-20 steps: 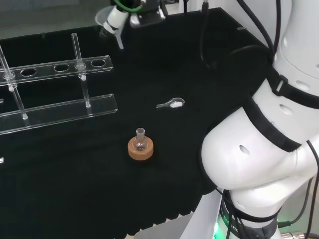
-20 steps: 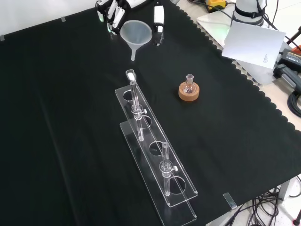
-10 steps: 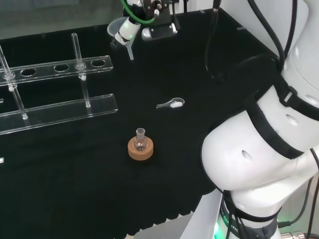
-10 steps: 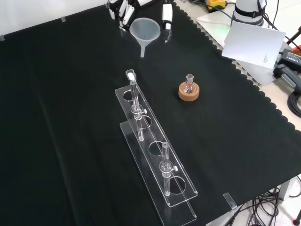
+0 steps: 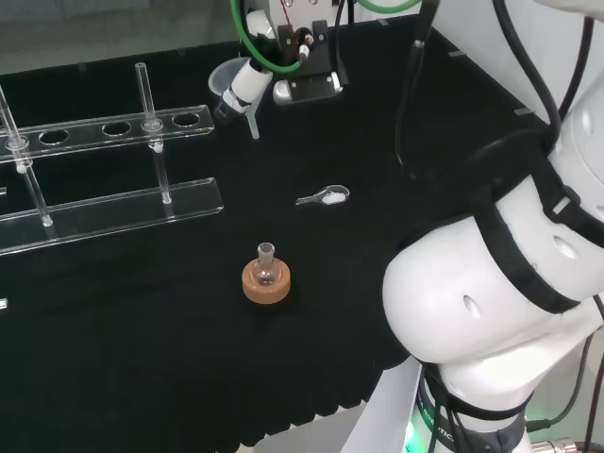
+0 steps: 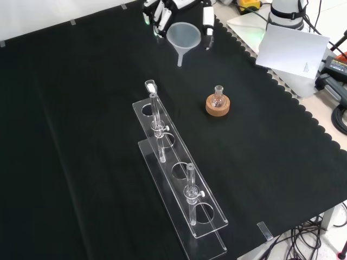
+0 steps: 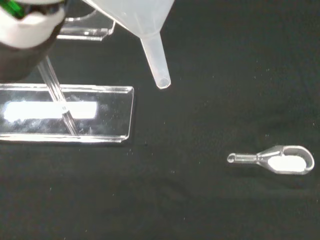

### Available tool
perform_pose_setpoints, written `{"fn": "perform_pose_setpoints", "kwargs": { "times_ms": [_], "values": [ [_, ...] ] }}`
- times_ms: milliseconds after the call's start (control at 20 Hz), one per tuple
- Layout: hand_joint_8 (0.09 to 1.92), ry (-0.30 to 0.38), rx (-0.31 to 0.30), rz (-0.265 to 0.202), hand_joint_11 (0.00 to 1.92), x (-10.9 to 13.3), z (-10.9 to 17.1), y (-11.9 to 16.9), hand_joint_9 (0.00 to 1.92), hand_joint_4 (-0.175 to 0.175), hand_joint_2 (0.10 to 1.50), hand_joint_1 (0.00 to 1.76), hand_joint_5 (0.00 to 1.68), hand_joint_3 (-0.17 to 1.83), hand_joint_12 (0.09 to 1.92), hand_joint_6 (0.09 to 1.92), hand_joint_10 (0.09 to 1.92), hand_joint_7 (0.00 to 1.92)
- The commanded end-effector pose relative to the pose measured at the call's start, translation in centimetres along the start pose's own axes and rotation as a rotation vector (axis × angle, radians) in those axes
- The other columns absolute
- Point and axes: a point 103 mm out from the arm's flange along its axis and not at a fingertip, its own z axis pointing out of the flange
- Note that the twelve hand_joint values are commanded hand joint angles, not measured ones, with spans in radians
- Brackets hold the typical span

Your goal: Place the funnel on the round-bottom flask.

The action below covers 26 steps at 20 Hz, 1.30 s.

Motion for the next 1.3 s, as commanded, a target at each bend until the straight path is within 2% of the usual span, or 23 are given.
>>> {"fn": "perform_pose_setpoints", "kwargs": {
  "times_ms": [50, 250, 650, 800, 1050, 1200, 1300],
  "values": [
    [0.59, -0.005, 0.004, 0.013, 0.0, 1.0, 1.2, -1.4, 0.73, 0.175, 0.57, 0.87, 0.91, 0.61, 1.28, 0.57, 0.39, 1.07],
    [0.59, -0.007, 0.056, 0.018, 0.0, 1.0, 2.2, -1.9, 0.73, 0.175, 0.57, 0.87, 0.91, 0.62, 1.28, 0.57, 0.39, 1.07],
    [0.59, 0.012, 0.078, 0.041, 0.0, 0.9, 3.9, -2.8, 0.73, 0.175, 0.57, 0.86, 0.91, 0.62, 1.28, 0.57, 0.38, 1.07],
    [0.59, 0.027, 0.072, 0.077, 0.0, 1.2, 4.0, -3.4, 0.73, 0.175, 0.57, 0.86, 0.91, 0.62, 1.27, 0.57, 0.38, 1.07],
    [0.59, 0.076, 0.071, 0.17, 0.0, 2.2, 4.2, -4.9, 0.73, 0.175, 0.57, 0.86, 0.91, 0.63, 1.27, 0.57, 0.38, 1.07],
    [0.59, 0.086, 0.071, 0.193, 0.0, 2.4, 4.9, -5.3, 0.73, 0.175, 0.57, 0.86, 0.91, 0.63, 1.27, 0.58, 0.38, 1.07],
    [0.59, 0.089, 0.069, 0.192, 0.0, 2.4, 5.6, -5.6, 0.73, 0.175, 0.57, 0.86, 0.91, 0.63, 1.27, 0.58, 0.38, 1.07]
  ]
}}
